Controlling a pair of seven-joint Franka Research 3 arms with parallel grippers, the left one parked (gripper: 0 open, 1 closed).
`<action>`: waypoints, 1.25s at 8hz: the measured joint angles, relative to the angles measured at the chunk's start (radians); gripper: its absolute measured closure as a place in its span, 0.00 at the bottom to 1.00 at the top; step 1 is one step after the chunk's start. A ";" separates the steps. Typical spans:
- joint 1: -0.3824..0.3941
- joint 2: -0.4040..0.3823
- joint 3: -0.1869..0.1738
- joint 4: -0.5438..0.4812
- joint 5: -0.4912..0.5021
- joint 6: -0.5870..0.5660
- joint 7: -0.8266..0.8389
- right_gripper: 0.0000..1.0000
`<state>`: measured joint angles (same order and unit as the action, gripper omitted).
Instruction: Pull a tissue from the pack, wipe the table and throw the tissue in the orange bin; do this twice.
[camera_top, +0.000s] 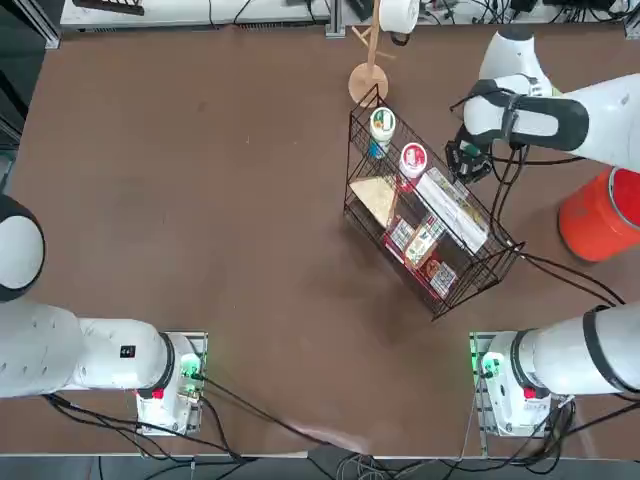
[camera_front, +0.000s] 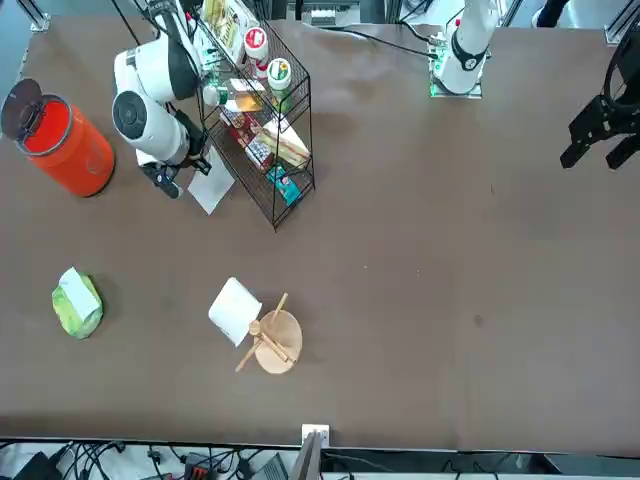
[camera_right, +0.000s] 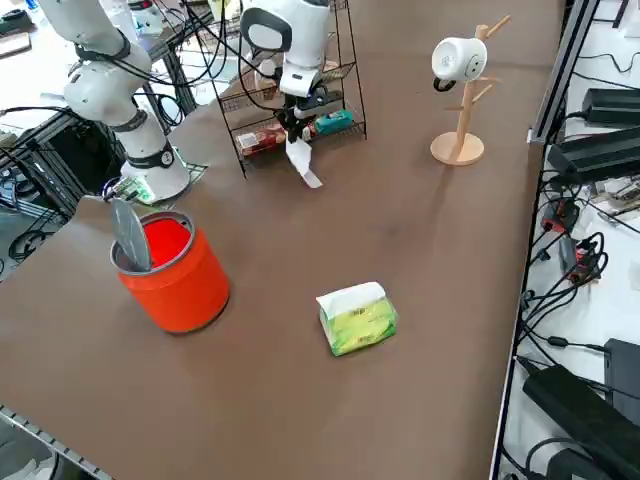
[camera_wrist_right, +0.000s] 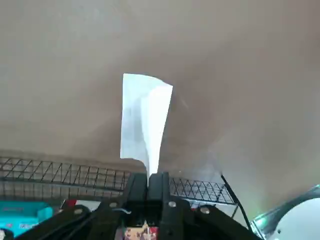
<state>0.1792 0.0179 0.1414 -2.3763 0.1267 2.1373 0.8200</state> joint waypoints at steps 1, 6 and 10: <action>0.000 0.033 -0.001 -0.001 0.000 0.037 0.000 0.99; 0.000 0.163 -0.003 -0.001 0.000 0.193 0.001 0.99; 0.000 0.246 -0.003 -0.001 0.000 0.254 0.002 0.99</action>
<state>0.1792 0.2636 0.1383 -2.3768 0.1271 2.3911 0.8224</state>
